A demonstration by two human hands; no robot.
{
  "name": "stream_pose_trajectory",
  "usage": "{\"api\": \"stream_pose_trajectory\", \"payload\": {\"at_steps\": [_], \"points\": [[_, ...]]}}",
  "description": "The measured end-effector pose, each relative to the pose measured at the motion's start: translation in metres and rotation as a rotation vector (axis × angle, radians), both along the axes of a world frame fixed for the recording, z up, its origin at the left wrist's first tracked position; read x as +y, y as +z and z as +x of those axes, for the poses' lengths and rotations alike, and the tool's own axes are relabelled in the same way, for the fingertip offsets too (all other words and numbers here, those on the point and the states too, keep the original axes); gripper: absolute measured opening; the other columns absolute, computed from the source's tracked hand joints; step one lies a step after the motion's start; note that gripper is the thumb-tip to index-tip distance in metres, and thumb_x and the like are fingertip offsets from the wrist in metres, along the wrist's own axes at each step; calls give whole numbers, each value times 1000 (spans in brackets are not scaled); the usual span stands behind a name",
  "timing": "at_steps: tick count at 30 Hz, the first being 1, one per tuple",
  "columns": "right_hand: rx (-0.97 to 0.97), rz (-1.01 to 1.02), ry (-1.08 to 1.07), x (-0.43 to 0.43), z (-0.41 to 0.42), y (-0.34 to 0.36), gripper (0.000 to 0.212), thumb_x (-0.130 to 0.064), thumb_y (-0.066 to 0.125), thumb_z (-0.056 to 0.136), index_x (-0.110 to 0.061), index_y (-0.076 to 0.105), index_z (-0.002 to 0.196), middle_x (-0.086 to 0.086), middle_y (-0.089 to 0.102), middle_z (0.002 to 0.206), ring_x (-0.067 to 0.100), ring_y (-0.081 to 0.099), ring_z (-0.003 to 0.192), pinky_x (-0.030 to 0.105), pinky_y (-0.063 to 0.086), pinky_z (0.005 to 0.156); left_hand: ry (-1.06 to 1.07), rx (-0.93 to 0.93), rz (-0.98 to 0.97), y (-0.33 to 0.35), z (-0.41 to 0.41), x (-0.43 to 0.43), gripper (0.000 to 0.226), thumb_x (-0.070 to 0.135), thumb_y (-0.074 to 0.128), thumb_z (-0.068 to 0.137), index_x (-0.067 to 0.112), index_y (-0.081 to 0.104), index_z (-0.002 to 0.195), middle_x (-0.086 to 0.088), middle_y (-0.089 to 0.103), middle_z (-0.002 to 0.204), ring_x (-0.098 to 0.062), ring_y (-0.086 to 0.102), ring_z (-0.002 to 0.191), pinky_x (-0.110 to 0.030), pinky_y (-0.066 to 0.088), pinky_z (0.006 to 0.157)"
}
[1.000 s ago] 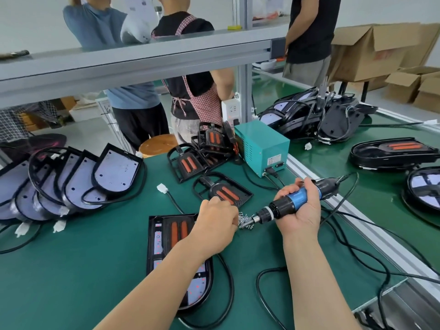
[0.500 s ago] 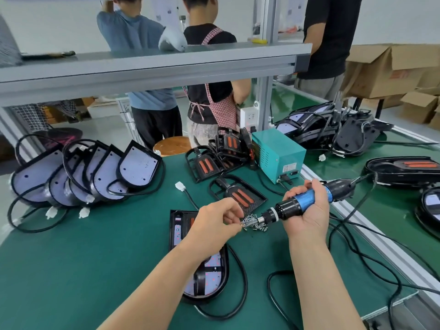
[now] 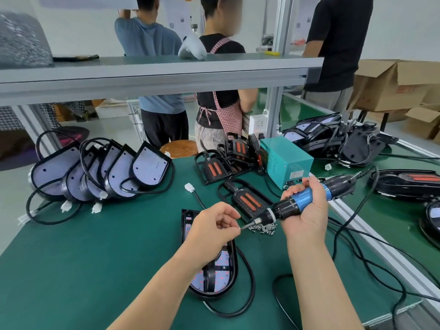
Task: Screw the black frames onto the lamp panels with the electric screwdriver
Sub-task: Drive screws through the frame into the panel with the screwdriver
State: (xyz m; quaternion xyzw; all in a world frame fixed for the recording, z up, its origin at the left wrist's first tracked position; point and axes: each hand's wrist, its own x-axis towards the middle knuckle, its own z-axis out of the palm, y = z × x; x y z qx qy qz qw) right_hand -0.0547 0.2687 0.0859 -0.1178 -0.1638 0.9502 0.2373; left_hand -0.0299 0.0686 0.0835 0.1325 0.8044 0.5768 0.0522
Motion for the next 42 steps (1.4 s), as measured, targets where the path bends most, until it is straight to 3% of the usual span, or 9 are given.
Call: {"api": "stream_pose_trajectory", "payload": {"at_steps": [10,15,21,26,31,35,42], "points": [[15,45,34,-20,2,15,14,-18,72,91,-15,60,84,-5,57,68,7,54,54,21,49,56,42,-16,62,1,7,-17,23,0,71,82,21,69,93,12,70,73,1,56,64,-11,48,66],[1,57,40,-31,3,20,15,-19,73,89,-15,58,88,-5,55,67,7,53,54,20,49,56,89,-37,109,1,12,-23,23,0,73,82,22,69,91,6,70,74,-5,57,67,-16,49,68],[-26,190,-7,-50,5,29,16,-20,72,91,-17,56,87,-5,53,67,10,53,55,22,51,56,238,169,47,-4,28,-23,33,-4,68,81,29,68,83,2,67,79,-5,56,72,-12,45,71],[138,232,112,-62,8,44,21,-21,76,84,-16,57,93,-4,53,70,10,51,57,21,49,59,185,29,247,0,30,-39,39,-7,69,81,31,70,86,6,68,76,-11,59,74,-20,52,74],[190,330,191,-77,0,58,22,-21,72,83,-13,56,96,-3,52,69,10,50,56,21,48,57,191,33,243,2,30,-47,39,-6,67,82,31,70,93,10,67,74,-8,56,71,-19,49,73],[178,376,199,-88,-9,59,23,-20,73,83,-12,55,95,-1,52,68,12,51,56,23,49,58,228,32,223,0,27,-57,34,-4,68,83,26,69,98,10,68,76,-8,56,73,-28,50,80],[159,401,200,-100,-28,58,19,-17,72,86,-11,57,96,0,53,69,13,51,56,24,50,58,298,111,76,-12,15,-74,38,9,76,81,36,64,104,18,71,94,-1,61,92,-5,39,79]]}}
